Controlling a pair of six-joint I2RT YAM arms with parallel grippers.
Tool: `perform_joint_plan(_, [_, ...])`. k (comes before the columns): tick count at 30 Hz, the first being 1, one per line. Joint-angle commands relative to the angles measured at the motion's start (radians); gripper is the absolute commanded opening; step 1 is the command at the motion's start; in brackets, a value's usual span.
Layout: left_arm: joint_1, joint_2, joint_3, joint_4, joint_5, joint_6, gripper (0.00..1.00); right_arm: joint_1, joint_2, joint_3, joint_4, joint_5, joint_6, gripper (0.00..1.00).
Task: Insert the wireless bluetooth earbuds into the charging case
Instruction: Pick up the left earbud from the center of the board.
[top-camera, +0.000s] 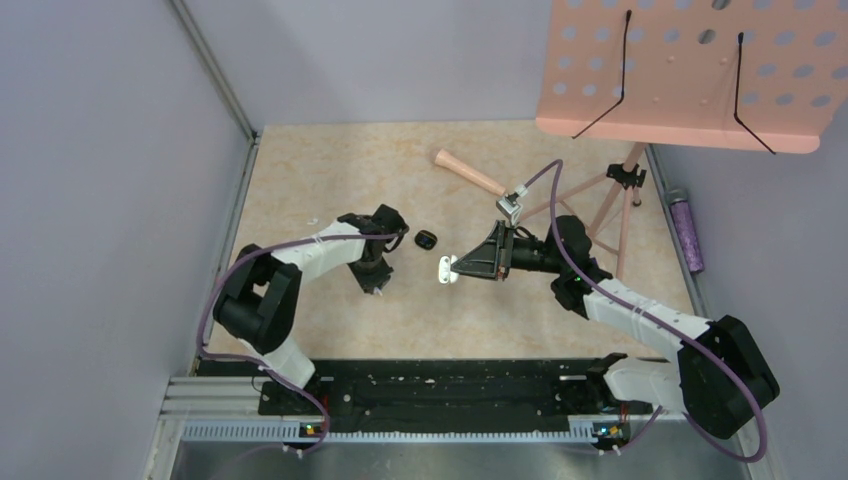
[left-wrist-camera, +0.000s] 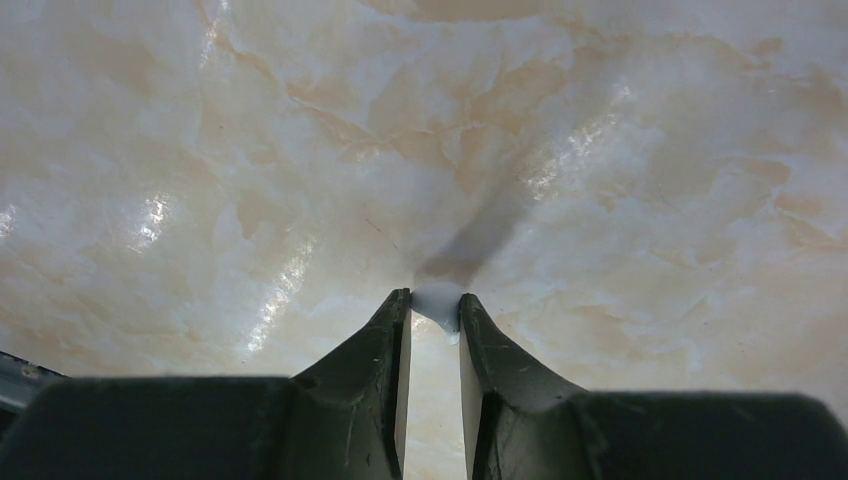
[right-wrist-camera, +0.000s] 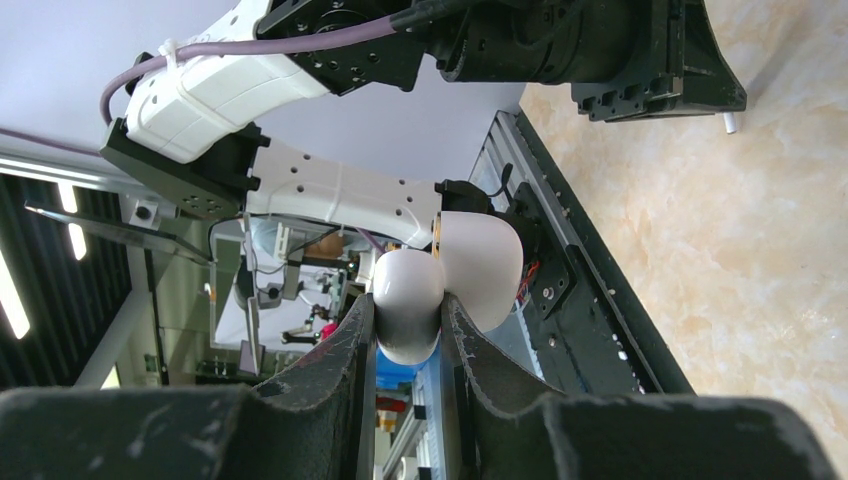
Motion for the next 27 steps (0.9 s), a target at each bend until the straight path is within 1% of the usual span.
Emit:
perform_joint_plan(1, [0.005, -0.068, 0.001, 0.034, -0.059, -0.066, 0.20, 0.007, -0.005, 0.028, 0.065, -0.006, -0.006, 0.00])
perform_joint_plan(6, [0.005, -0.122, -0.015, 0.060, -0.086, -0.017, 0.20, 0.007, -0.003, 0.027, 0.065, -0.003, -0.008, 0.00])
perform_joint_plan(10, [0.005, -0.185, -0.013, 0.079, -0.115, 0.059, 0.20, 0.005, 0.009, 0.025, 0.067, -0.018, -0.030, 0.00])
perform_joint_plan(12, [0.005, -0.223, -0.012, 0.094, -0.126, 0.109, 0.20, -0.002, 0.028, 0.022, 0.091, -0.055, -0.041, 0.00])
perform_joint_plan(16, [0.006, -0.308, -0.016, 0.146, -0.121, 0.218, 0.20, -0.028, 0.098, 0.039, 0.124, -0.186, -0.037, 0.00])
perform_joint_plan(18, [0.005, -0.353, -0.025, 0.193, -0.088, 0.286, 0.21, -0.040, 0.130, 0.063, 0.103, -0.253, -0.047, 0.00])
perform_joint_plan(21, [0.005, -0.414, -0.033, 0.246, -0.046, 0.370, 0.21, -0.052, 0.163, 0.103, 0.011, -0.314, -0.093, 0.00])
perform_joint_plan(24, [0.005, -0.469, -0.049, 0.288, -0.008, 0.449, 0.21, -0.055, 0.179, 0.135, -0.061, -0.332, -0.133, 0.00])
perform_joint_plan(27, [0.005, -0.510, -0.059, 0.319, 0.018, 0.486, 0.21, -0.056, 0.195, 0.158, -0.077, -0.332, -0.146, 0.00])
